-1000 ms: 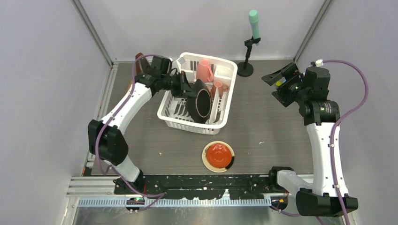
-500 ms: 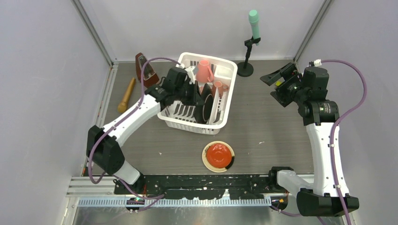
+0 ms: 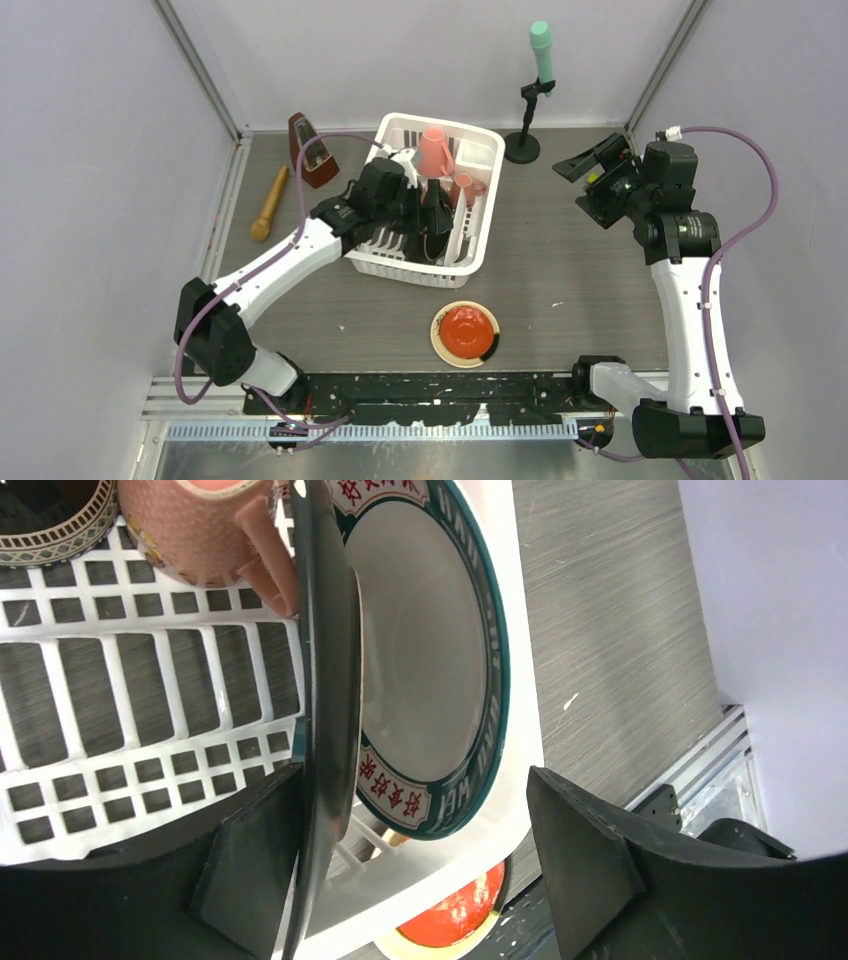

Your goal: Load the mixed dishes into the dish rack

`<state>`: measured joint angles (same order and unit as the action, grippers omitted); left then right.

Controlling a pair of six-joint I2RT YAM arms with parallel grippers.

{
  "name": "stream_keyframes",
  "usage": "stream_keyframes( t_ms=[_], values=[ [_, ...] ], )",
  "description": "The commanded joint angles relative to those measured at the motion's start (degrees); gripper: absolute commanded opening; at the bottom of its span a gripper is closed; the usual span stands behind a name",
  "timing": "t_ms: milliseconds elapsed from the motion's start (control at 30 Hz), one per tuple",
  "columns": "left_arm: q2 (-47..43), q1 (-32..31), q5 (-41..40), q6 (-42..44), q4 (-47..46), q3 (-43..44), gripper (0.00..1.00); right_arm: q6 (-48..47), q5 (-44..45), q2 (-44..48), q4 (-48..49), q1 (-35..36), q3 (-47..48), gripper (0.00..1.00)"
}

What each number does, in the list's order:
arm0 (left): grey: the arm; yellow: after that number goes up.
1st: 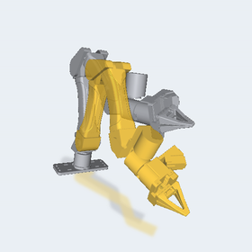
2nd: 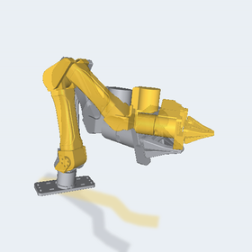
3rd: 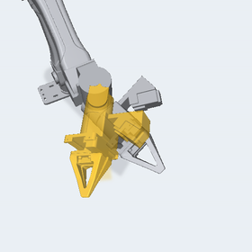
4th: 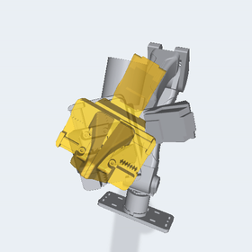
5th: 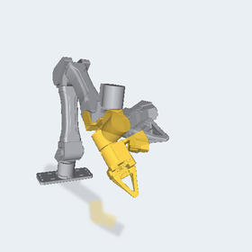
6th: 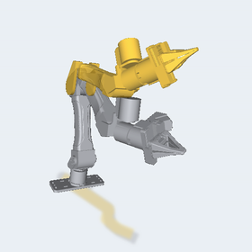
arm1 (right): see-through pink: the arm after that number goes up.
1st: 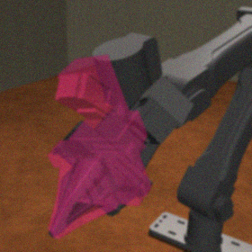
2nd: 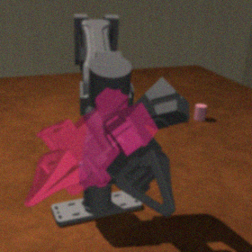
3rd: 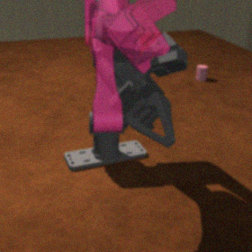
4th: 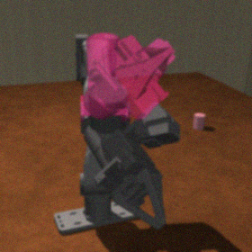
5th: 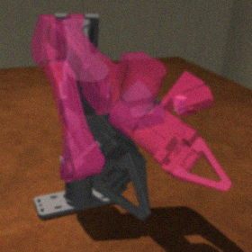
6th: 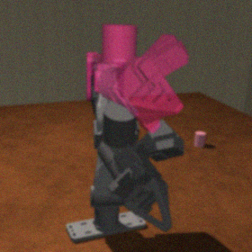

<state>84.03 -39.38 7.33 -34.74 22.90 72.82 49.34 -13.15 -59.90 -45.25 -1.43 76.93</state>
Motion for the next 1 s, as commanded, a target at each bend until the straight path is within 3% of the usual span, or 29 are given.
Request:
stream_keyframes(
  t_ms=[0, 167, 300, 333, 500, 700, 800, 967],
  values=[
    [-2.56, -0.33, 1.5, -0.68, 0.02, 3.95, 0.8, -2.33, 0.84, -0.57, -0.78, 0.49, 1.97, 0.95],
    [-0.35, -0.27, 5.77, -1.06, 3.83, 7.15, 0.72, -3.08, 0.78, 0.19, -1.61, 0.5, -0.04, 0.95],
    [1.37, -0.34, 6.32, -1.09, 3.76, 7.08, 0.35, -3.04, 0.61, 0.71, -1.66, 0.55, -0.82, 0.94],
    [1.79, -0.27, 5.19, -0.61, 4.66, 7.26, 0.34, -3.05, 0.54, 0.73, -1.72, 0.55, -0.82, 0.94],
    [3.93, -0.31, 0.28, 3.25, 8.8, 8.61, 0.47, -3.54, 0.57, 0.76, -2.08, 0.51, -0.09, 0.95],
    [3.57, -0.26, -0.99, 4.01, 8.11, 7.83, 0.44, -3.49, 0.36, 0.57, -1.67, 0.55, -0.55, 0.94],
    [3.19, -0.27, -1.76, 4.45, 7.82, 7.7, 0.34, -3.46, 0.34, 0.5, -1.38, 0.51, -0.97, 0.94],
    [4.4, -0.27, -0.16, 3.9, 7.27, 7.78, 0.04, -3.39, 0.32, 0.25, -0.97, 0.49, -1.66, 0.94]
  ],
)
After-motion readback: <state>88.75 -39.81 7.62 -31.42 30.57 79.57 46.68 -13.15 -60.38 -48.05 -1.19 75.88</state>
